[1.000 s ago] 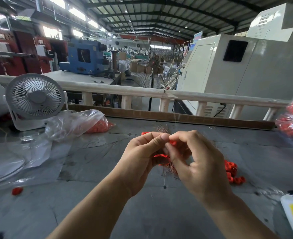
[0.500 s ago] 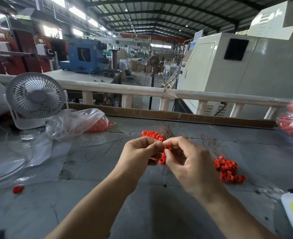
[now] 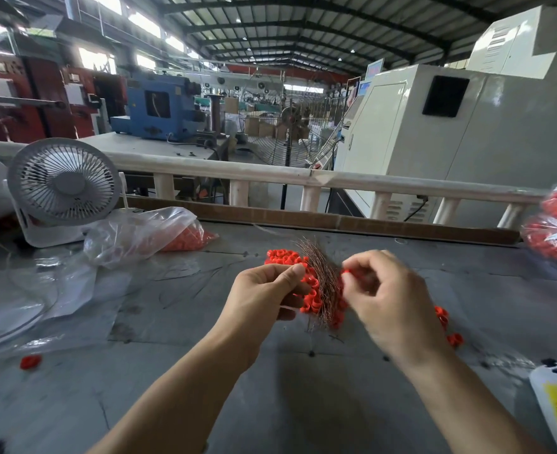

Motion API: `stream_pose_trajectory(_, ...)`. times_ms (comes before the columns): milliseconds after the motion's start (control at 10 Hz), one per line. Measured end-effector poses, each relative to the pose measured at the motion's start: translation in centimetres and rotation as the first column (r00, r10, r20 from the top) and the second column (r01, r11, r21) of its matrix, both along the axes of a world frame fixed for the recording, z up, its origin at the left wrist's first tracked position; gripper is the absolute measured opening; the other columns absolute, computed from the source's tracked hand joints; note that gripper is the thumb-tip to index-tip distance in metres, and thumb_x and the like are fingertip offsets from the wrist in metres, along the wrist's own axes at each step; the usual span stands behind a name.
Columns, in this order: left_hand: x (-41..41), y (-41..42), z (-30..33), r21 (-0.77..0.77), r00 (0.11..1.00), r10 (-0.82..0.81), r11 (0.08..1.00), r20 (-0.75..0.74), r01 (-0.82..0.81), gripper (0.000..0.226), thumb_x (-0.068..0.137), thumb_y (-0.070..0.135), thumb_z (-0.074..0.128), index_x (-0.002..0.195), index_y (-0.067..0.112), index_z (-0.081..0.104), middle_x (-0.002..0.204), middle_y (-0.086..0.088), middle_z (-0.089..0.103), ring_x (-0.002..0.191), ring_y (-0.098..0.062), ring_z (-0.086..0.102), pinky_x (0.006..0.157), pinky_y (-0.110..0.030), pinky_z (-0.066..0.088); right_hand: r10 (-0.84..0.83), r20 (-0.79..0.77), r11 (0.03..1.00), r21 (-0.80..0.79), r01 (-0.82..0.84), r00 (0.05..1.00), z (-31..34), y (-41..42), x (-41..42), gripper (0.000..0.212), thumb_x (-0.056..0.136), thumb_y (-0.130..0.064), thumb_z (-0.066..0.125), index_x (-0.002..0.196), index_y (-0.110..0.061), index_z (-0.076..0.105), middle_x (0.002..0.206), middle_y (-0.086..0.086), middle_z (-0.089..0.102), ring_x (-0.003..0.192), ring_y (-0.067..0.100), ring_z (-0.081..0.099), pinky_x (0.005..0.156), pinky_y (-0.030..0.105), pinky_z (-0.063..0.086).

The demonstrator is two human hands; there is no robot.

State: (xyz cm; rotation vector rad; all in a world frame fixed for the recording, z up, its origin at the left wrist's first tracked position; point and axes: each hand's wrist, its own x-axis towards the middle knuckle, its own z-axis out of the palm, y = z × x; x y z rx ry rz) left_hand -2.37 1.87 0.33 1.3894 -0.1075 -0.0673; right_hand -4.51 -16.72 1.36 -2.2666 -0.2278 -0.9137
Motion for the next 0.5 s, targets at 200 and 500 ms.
stream_pose_trajectory(200,-0.3,0.1,-0.1,0.153,0.997,0.031,0.987,0.064,-0.041,0.018,0.100,0.015,0.062,0.093,0.009,0.077,0.084,-0.007,0.078,0.070,-0.012,0.067,0.066,-0.027,0.055,-0.529,-0.256,0.846,-0.087,0.525,0.809,0.7,-5.2,0.7,0.014,0.089,-0.022,0.068,0.076,-0.025,0.062,0.063,-0.016,0.065,0.038,0.003,0.058,0.047,0.025,0.051)
stream_pose_trajectory(500,-1.2,-0.4,0.1,0.270,0.990,0.033,0.960,0.136,-0.069,0.020,0.099,0.018,0.063,0.084,0.014,0.076,0.077,-0.003,0.077,0.065,-0.009,0.065,0.061,-0.027,0.052,-0.636,-0.381,0.771,-0.356,0.528,0.671,1.5,-7.0,0.4,0.018,0.086,-0.044,0.073,0.089,-0.027,0.070,0.098,0.001,0.076,0.097,0.030,0.068,0.072,0.032,0.044)
